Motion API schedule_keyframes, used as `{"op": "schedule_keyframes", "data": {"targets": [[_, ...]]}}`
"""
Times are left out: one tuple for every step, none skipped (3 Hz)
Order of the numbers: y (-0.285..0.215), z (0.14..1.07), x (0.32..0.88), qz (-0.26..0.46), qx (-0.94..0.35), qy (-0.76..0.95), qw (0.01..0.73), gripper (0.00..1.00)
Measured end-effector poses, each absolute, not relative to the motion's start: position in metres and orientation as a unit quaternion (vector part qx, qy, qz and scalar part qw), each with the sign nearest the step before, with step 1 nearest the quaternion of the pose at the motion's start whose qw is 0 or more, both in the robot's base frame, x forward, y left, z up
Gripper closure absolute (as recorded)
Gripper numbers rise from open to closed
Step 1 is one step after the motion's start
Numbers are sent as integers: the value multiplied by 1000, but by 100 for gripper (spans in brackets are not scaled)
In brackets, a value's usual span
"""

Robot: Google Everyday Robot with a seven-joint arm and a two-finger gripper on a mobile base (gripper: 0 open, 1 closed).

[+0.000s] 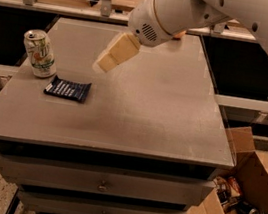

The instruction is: Pick 7up can

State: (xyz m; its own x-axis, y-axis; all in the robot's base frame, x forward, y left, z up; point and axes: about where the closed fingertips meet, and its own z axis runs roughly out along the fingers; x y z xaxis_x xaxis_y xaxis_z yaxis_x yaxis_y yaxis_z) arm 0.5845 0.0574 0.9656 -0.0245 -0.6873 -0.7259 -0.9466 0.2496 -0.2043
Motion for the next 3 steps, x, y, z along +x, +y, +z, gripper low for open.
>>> {"op": "schedule_keyframes", "data": {"targets": [[98,972,589,200,-597,673,389,0],[137,974,595,217,-607,657,391,0],[166,957,612,226,-607,660,380,0]]}}
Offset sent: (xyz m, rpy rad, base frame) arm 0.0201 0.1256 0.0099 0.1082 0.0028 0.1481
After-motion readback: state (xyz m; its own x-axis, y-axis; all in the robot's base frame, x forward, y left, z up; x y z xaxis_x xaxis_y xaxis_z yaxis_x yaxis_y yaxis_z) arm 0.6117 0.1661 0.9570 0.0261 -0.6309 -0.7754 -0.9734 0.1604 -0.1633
